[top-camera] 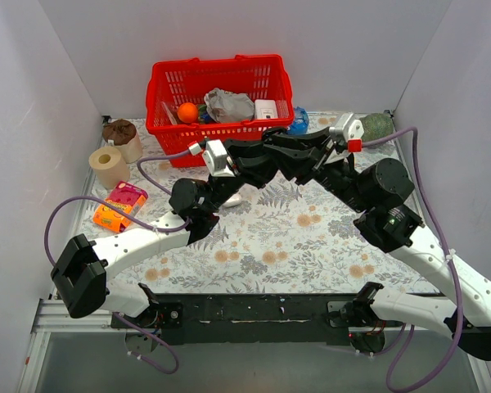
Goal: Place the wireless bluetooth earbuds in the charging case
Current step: Place the earbud in the charging case, then adjust the earbud with the charging case.
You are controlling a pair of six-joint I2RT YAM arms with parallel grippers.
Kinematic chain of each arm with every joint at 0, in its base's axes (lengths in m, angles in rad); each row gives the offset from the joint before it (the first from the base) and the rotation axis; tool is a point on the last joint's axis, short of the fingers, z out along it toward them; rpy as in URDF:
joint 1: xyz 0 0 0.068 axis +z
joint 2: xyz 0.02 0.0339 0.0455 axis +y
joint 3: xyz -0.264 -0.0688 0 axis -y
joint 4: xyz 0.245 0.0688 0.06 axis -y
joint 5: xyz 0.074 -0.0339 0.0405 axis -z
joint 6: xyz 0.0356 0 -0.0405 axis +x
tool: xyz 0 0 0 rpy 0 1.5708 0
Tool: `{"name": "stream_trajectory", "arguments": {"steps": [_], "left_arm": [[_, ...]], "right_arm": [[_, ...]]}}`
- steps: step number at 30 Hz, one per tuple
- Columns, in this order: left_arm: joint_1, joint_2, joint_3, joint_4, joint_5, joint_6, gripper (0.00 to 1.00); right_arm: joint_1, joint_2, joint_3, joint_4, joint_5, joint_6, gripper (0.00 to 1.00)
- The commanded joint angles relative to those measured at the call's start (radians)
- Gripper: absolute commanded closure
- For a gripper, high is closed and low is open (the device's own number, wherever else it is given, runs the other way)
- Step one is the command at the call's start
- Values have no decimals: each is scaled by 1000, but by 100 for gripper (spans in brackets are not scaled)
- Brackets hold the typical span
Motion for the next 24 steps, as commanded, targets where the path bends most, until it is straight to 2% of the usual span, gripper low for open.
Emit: {"name": "stream_trajectory", "arguments": {"steps": [1, 6, 7, 8, 12, 19, 23, 24], "left_arm": [[4, -38, 1, 31, 1, 5, 100], [3, -41, -10, 35, -4, -1, 100], [3, -41, -11, 35, -7, -1, 100], [3, -44, -13, 34, -8, 1, 100], [3, -47, -23, 22, -27, 2, 100], [3, -72, -51, 8, -35, -2, 100], [3, -98, -77, -7, -39, 10, 100], [3, -107, -88, -12, -39, 14, 100]], "right_arm": [[6, 24, 59, -69, 38, 23, 60], [6, 36, 79, -81, 57, 27, 47], [6, 33, 80, -82, 61, 32, 35], [4, 30, 83, -81, 65, 36, 28], [6, 4, 119, -108, 77, 61, 12], [6, -43, 231, -202, 140, 75, 7], [7, 12, 373, -366, 219, 61, 5], [6, 33, 433, -459, 247, 59, 5]]}}
